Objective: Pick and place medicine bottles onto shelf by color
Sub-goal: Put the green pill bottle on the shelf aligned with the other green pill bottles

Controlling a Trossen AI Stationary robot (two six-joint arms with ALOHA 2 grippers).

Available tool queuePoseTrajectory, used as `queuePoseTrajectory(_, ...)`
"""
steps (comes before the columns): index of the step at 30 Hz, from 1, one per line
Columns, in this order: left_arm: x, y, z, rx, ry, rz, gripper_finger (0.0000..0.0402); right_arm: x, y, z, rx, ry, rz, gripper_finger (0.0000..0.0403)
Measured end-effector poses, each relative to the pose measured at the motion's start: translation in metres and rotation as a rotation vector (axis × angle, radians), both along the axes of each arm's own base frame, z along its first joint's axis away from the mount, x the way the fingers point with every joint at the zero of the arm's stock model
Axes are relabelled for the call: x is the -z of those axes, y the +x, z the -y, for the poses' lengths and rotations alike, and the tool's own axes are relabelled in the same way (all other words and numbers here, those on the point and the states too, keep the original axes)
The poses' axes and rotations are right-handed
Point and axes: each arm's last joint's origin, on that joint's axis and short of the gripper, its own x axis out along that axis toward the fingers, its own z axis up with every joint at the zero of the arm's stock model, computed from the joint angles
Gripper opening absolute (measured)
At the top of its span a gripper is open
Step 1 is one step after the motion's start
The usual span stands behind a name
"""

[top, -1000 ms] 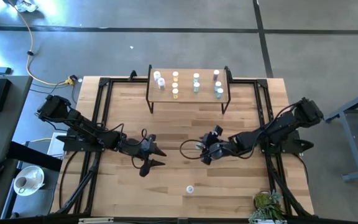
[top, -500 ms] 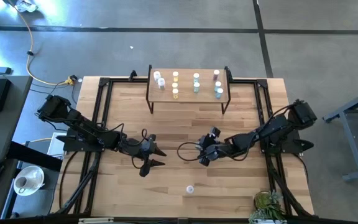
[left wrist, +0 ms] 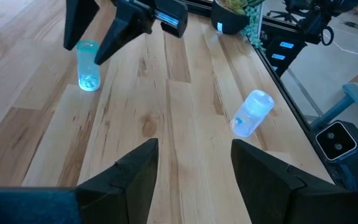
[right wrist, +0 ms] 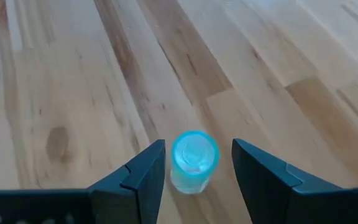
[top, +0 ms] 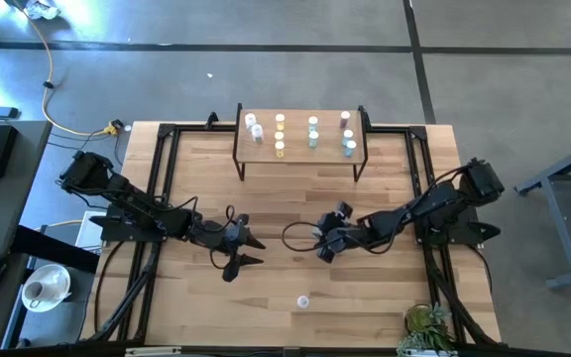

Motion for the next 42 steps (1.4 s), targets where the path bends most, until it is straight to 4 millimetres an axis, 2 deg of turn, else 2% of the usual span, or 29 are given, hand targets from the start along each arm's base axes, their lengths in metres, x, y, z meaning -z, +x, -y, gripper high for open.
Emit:
queuePoseTrajectory(3, 0.000, 0.000, 0.000, -0.003, 0.001, 0.000, 0.0193, 0.003, 0.001, 0.000, -0.001, 0.009, -0.011, 0.0166)
queuePoseTrajectory(10, 0.000, 0.000, -0.001, -0.022, 0.011, -0.002, 0.0193, 0.002, 0.001, 0.000, -0.002, 0.012, 0.000, 0.0107)
queuePoseTrajectory(14, 0.000, 0.000, -0.001, -0.022, 0.011, -0.002, 0.0193, 0.002, 0.001, 0.000, -0.002, 0.013, 0.000, 0.0087)
queuePoseTrajectory(23, 0.000, 0.000, -0.001, -0.025, 0.012, -0.002, 0.0193, -0.003, 0.005, -0.002, -0.031, 0.005, 0.010, 0.0092)
queuePoseTrajectory(34, 0.000, 0.000, -0.001, -0.010, 0.049, 0.005, 0.0193, -0.035, 0.026, -0.018, -0.173, -0.067, 0.077, 0.0092)
queuePoseTrajectory(42, 0.000, 0.000, -0.001, -0.009, 0.049, 0.005, 0.0196, -0.051, 0.032, -0.031, -0.255, -0.115, 0.109, 0.0092)
